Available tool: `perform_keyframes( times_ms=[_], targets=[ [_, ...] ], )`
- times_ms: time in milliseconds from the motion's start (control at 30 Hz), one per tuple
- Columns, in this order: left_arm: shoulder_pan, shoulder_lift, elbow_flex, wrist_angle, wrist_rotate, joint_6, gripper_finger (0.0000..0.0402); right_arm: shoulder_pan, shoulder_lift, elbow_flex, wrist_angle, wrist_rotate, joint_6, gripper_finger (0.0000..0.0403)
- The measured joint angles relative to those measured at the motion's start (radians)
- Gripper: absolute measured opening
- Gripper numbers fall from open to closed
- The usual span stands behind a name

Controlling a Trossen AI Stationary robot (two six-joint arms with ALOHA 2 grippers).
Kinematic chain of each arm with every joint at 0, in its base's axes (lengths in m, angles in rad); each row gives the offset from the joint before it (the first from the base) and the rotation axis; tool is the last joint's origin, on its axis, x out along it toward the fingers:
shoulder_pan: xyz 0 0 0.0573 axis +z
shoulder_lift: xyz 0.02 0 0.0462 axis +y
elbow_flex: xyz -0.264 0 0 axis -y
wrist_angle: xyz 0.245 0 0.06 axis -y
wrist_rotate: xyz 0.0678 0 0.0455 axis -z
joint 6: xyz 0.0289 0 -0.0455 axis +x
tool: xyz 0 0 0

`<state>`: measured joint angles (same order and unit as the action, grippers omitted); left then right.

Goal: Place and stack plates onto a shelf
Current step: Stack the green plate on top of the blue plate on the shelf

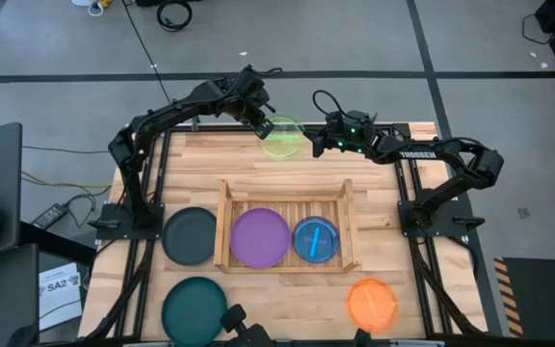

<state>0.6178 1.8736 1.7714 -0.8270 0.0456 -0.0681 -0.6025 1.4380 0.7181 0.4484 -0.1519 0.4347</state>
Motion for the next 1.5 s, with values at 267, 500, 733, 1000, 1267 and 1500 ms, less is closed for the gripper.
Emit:
perform_keyframes(
  times_ms=[267, 500, 733, 1000, 1267, 1500],
  targets=[
    [0.000, 0.000, 0.000, 0.001, 0.001, 0.001, 0.0033, 0.000, 0.000, 0.000, 0.003, 0.004, 0.000, 0.0005],
    [0.000, 0.000, 0.000, 0.015, 0.002, 0.002, 0.0064, -0.002, 0.000, 0.000, 0.003, 0.004, 0.000, 0.0004],
    [0.000, 0.000, 0.000, 0.016, 0.000, 0.003, 0.0126, -0.005, 0.000, 0.000, 0.003, 0.037, -0.020, 0.0004],
    [0.000, 0.000, 0.000, 0.016, -0.001, 0.003, 0.0174, -0.067, -0.001, 0.000, 0.004, 0.054, -0.026, 0.0003],
    [0.000, 0.000, 0.000, 0.014, -0.001, 0.001, 0.0176, -0.172, -0.002, 0.000, 0.004, 0.055, -0.026, 0.0003],
    [-0.007, 0.000, 0.001, -0.115, 0.003, 0.020, 0.0176, -0.252, -0.005, 0.000, 0.006, -0.050, -0.009, 0.0003]
  ],
)
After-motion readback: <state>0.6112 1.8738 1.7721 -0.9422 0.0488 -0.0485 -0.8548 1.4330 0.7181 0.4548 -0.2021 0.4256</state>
